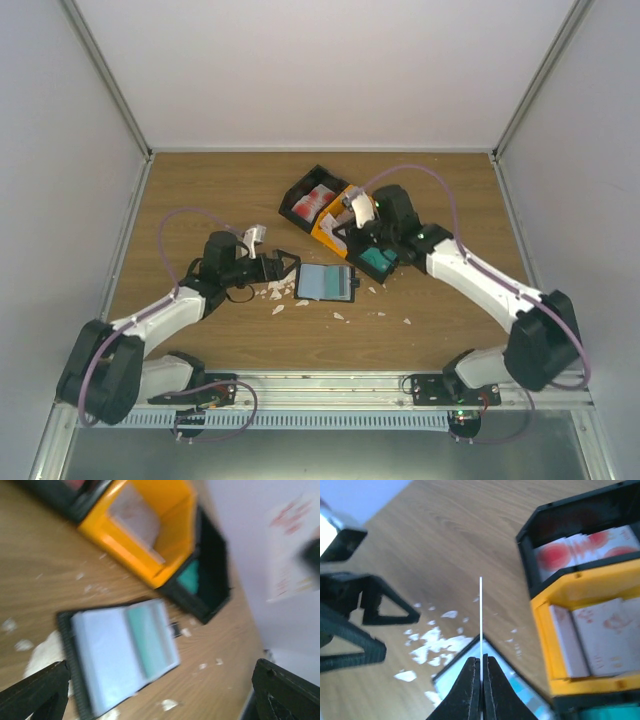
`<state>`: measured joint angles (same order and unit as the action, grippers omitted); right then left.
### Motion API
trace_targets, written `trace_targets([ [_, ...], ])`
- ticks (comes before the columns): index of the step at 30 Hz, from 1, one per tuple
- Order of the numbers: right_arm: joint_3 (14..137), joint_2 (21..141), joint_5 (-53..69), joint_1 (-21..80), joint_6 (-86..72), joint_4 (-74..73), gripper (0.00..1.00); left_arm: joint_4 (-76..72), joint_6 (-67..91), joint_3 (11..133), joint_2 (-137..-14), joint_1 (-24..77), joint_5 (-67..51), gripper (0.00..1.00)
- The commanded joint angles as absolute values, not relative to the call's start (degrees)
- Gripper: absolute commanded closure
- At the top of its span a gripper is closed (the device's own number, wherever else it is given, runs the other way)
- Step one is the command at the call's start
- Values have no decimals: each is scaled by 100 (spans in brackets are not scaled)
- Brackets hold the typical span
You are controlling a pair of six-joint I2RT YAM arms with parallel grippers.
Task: Put the credit cards into the card holder
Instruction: Pick up the credit card from the storage box.
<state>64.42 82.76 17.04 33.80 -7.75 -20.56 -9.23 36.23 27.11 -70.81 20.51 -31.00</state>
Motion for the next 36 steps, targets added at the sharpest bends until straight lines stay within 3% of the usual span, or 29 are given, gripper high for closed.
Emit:
trace_targets([
  [1, 5341, 7399, 2645, 3410, -2130, -258, 100, -2098, 3826, 2668, -6319, 2059, -3780, 1],
  [9, 3733, 6438, 3409, 3418, -3868, 2616, 100, -2701, 4073, 2748, -5704, 2405, -4092, 1],
  [15, 3506, 6380, 3759, 3419, -4404, 3427, 100, -3143, 4495, 2742, -5653, 2521, -4199, 1],
  [19, 3509, 6456, 4022, 3419, -4595, 3762, 100, -3357, 4665, 2747, -5664, 2587, -4326, 11],
  [25, 3446, 6708, 4356, 3415, -4974, 4439, 100, -3606, 4756, 2751, -5639, 2706, -4349, 37],
  [33, 3535, 7027, 4794, 3428, -5035, 4565, 100, -3770, 4649, 2944, -5916, 2820, -4451, 30],
  [36, 3613, 7143, 4990, 3453, -5008, 4532, 99, -3887, 4670, 3005, -6054, 2824, -4441, 33],
])
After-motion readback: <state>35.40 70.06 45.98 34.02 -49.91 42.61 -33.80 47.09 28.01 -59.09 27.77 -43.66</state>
